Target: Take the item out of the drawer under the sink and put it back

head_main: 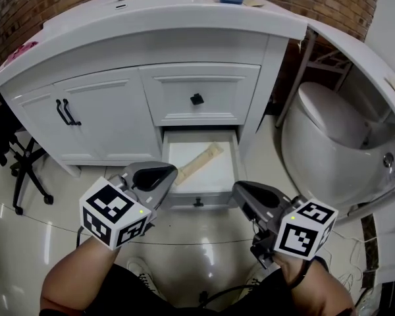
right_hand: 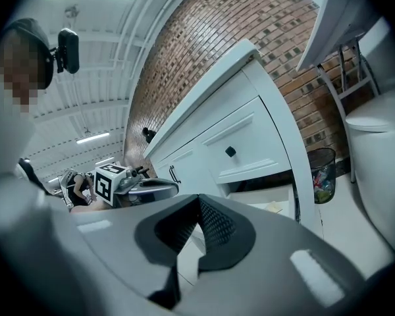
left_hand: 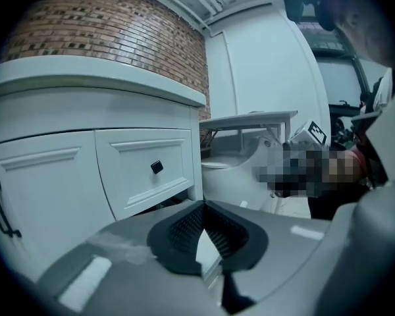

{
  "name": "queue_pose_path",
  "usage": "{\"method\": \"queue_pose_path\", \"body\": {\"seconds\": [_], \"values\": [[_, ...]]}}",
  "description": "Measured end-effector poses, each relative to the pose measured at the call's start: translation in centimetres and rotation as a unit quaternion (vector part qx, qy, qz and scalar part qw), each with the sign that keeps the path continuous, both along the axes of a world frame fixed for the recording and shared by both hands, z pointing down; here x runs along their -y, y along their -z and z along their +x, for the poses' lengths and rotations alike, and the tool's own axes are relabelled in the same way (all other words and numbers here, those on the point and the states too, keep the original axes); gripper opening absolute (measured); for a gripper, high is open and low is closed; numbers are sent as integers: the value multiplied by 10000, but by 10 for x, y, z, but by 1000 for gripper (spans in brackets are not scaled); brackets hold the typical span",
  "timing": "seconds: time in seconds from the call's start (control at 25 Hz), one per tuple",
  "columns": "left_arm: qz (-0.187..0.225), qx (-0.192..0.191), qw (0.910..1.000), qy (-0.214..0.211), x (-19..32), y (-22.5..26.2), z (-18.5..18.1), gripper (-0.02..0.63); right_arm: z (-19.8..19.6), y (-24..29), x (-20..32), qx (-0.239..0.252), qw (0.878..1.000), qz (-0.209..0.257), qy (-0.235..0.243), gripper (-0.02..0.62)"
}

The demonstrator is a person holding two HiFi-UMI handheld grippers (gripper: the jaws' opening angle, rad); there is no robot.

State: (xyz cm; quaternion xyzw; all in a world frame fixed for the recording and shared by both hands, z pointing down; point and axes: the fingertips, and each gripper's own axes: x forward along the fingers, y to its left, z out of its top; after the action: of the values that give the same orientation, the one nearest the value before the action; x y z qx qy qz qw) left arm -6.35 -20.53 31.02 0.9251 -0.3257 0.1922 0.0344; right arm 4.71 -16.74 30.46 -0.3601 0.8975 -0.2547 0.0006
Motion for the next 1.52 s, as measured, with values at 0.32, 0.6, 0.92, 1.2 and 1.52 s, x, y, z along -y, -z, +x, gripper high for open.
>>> {"method": "queue_pose_path", "body": {"seconds": [0.32, 0.6, 0.92, 1.2, 1.52], "values": [[-26, 545, 9985, -41, 40, -14, 13, 6, 8, -9, 22, 43, 9999, -117, -78, 5], [-751, 1778, 9773, -875, 80, -85, 51, 6, 9, -3, 20, 111, 9998, -106, -103, 5], [-1233, 2583, 9536, -936, 129, -161, 59, 61, 16, -7, 22, 149, 9995, -189, -182, 5], [-1760, 2803, 9398, -853, 147, -197, 53, 108, 12, -11, 21, 144, 9995, -277, -76, 5], [-2152, 3098, 9218, -899, 147, -222, 60, 137, 13, -10, 23, 247, 9992, -312, -51, 5]]}}
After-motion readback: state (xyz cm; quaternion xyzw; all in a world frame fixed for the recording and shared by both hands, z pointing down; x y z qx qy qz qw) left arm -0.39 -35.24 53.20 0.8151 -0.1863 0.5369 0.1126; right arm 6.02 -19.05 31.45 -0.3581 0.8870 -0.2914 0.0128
